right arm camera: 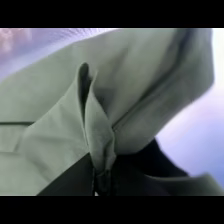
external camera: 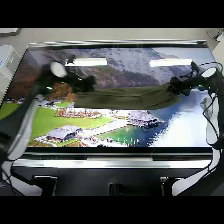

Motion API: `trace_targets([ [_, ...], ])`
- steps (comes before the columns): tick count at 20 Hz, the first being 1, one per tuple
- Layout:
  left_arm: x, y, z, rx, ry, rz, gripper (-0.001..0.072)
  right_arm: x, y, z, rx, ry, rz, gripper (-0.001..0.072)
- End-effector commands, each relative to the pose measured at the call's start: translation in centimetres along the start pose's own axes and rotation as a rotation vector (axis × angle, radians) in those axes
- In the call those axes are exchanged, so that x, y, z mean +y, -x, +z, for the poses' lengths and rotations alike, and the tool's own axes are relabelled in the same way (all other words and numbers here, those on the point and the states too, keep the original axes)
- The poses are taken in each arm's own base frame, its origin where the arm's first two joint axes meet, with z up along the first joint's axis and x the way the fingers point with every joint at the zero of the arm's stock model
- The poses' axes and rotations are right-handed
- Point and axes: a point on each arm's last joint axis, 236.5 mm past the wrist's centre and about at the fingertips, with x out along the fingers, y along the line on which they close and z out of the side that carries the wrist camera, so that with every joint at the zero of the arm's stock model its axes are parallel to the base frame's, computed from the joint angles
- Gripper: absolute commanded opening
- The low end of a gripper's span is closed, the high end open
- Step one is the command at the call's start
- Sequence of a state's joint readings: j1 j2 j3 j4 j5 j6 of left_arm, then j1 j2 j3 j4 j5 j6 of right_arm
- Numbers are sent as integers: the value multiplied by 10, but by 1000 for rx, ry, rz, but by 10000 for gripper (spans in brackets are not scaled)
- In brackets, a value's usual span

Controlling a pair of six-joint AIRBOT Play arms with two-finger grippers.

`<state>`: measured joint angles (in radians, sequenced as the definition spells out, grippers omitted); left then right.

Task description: Fold the clothes and pants, and hang the long-sleeved shirts on hangers.

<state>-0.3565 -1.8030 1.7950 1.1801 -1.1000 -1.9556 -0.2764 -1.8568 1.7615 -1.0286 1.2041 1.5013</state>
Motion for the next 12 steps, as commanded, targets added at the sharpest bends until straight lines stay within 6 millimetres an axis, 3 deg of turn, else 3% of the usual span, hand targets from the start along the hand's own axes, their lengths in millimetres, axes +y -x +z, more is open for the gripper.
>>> trace_targets([
  [1, -53, -82, -45, 23, 151, -56, 20, 18, 28, -3, -8, 16, 14, 34],
  [5, -99, -133, -84, 39, 293, -141, 19, 39, 61, -14, 0, 30, 27, 34],
  [12, -147, -177, -96, 59, 421, -236, 18, 74, 125, -34, -22, 91, 40, 34],
])
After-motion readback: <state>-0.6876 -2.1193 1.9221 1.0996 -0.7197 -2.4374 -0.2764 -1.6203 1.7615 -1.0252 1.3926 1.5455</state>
